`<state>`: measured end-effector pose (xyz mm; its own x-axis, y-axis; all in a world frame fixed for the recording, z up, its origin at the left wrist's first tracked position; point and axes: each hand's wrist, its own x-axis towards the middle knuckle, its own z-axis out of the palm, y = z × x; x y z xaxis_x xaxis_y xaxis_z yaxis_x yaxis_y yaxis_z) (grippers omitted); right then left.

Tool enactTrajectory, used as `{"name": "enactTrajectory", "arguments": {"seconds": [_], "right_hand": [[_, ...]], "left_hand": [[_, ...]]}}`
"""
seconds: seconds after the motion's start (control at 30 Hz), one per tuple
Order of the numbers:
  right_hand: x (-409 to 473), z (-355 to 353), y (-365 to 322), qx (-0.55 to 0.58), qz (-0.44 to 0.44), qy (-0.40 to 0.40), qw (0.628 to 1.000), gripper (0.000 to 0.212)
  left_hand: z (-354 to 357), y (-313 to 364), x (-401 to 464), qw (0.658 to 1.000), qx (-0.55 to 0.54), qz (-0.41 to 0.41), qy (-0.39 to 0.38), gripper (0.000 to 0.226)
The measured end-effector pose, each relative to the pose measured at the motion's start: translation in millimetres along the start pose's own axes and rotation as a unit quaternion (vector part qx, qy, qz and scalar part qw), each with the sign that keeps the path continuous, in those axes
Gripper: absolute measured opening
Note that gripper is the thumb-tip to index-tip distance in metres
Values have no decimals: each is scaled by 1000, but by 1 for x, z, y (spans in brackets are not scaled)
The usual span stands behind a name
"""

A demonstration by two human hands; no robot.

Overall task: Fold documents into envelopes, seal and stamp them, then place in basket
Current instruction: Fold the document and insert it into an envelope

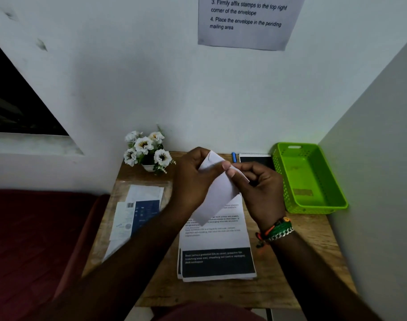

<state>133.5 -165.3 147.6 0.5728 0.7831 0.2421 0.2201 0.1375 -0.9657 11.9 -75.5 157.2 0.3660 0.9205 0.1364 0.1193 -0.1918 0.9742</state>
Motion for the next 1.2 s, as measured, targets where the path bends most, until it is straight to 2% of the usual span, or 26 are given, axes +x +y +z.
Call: {"name": "enactTrajectory", "arguments": {"seconds": [0.1,0.17,0.27,0.37,0.43,0.5,0.57,0.67,0.77,0.9,0.97,1.03,1.1,1.17,1.2], "right_hand": [[4,1,-5,-3,-15,-13,1000,16],[5,-1,-6,3,-15,-36,999,26],[1,-4,0,28,11,-74,997,25],[-5,1,1,44,34,-29,998,21],[-9,5,-1,10,6,37,999,14],[-12,7,-5,-9,-32,95,995,10],[-16,10,-10,-36,-85,117,989,12],[-26,19,-9,-133,-191,71,970,16],[-35,31,6,-220,-218,-1,951,24],[-35,28,25,-206,-162,-122,957,32],[-34,14,39,-232,-148,-79,958,30],[-33,-8,72,-294,-95,46,950,35],[-30,-30,112,-284,42,156,945,40],[-28,-44,143,-123,238,178,947,32],[-29,-48,152,-8,338,152,929,28]], "left_hand": [[-1,-2,1,1000,-1,-27,4,10],[-3,-6,0,999,-10,-49,11,15],[-7,-10,-4,997,-38,-71,21,19],[-5,-8,-10,991,-73,-108,27,18],[-2,-5,-12,989,-98,-110,30,18],[2,5,-16,985,-122,-108,56,27],[4,16,-23,971,-188,-130,70,30],[8,31,-33,932,-301,-201,18,28],[7,23,-30,913,-323,-247,32,14],[-6,-1,-19,904,-278,-322,50,27],[-13,-18,-15,893,-272,-353,62,29],[-24,-41,-10,881,-271,-382,67,26],[-37,-62,-9,865,-281,-412,61,22],[-49,-83,-11,843,-308,-436,59,22],[-53,-92,-12,836,-322,-441,57,24]]}}
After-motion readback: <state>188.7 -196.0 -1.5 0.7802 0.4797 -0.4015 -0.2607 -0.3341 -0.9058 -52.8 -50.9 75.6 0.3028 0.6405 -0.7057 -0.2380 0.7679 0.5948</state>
